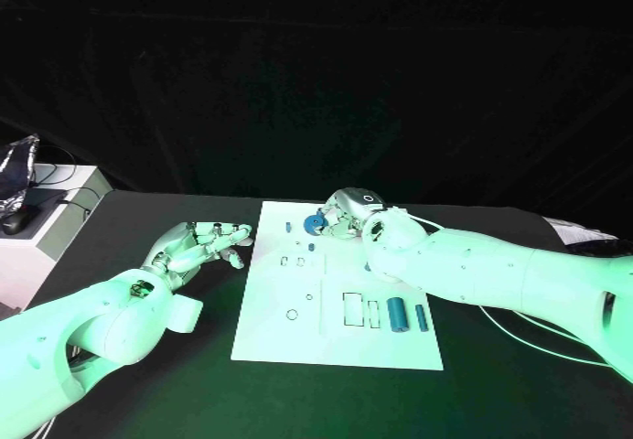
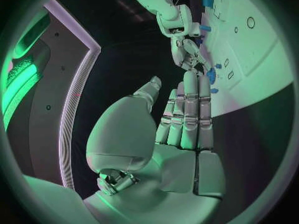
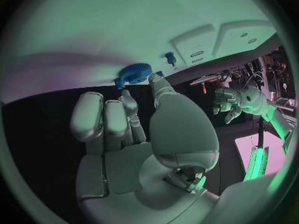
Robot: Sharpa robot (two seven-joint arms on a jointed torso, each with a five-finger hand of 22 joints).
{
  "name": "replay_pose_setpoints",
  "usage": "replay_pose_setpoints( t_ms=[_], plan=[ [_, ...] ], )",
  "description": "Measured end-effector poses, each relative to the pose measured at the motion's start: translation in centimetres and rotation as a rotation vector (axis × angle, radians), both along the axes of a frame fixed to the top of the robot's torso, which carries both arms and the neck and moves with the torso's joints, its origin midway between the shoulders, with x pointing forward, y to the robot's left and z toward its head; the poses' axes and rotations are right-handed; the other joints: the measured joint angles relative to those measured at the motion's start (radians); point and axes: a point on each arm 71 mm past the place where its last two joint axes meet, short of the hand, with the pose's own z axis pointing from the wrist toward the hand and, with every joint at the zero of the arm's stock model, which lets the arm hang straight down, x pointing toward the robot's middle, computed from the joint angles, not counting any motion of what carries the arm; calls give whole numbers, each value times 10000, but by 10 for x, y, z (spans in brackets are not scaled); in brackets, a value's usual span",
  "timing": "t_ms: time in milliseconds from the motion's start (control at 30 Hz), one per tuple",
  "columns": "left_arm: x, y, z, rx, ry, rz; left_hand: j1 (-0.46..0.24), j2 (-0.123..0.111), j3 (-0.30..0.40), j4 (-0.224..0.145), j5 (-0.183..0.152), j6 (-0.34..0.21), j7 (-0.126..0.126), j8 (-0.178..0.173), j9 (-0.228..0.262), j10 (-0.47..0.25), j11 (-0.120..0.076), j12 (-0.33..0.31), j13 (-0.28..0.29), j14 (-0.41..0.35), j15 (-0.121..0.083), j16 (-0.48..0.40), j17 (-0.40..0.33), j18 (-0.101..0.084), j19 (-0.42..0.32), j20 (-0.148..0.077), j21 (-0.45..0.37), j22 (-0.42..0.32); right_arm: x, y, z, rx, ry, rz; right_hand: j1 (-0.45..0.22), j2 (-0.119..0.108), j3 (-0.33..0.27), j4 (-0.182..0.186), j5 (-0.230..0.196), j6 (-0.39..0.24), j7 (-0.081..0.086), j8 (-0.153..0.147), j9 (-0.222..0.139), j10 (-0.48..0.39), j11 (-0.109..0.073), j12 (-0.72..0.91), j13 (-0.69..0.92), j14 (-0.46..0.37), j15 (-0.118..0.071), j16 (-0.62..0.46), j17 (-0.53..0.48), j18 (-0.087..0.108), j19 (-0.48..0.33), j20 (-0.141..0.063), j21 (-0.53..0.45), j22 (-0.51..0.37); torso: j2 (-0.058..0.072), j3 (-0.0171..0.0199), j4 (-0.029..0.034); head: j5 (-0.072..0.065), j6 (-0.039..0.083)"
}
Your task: Assemble the parts on the task board
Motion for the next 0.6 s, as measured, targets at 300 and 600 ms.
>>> replay_pose_setpoints(
  t_ms=[300, 600],
  plan=[
    [0, 0, 0, 5, 3, 9, 0, 0, 0, 0, 0, 0, 0, 0, 0, 0, 0, 0, 0, 0, 0, 0, 1, 0, 0, 0, -1, -6, -2, -9, -2, 336, 340, 52, 72, 675, -135, -1015, 583, 65, -59, 0, 0, 36, -35, 58, 87, 0, 0, 0, 24, -3, -1, 0, 115, -1, 0, 3, 4, 22, -4],
    [0, 1, 0, 8, 7, 13, 0, 0, 0, 0, 0, 0, 0, 0, 0, 0, -1, 0, 0, 0, 0, 0, 1, -1, 0, 0, -1, -9, -12, -23, 2, 836, 493, 151, 142, 825, 12, -1253, 830, 132, -32, 0, -11, 123, -49, 58, 132, 1, 0, 0, 23, -18, -1, 0, 115, -2, 3, 5, -13, 5, 17]
  ],
)
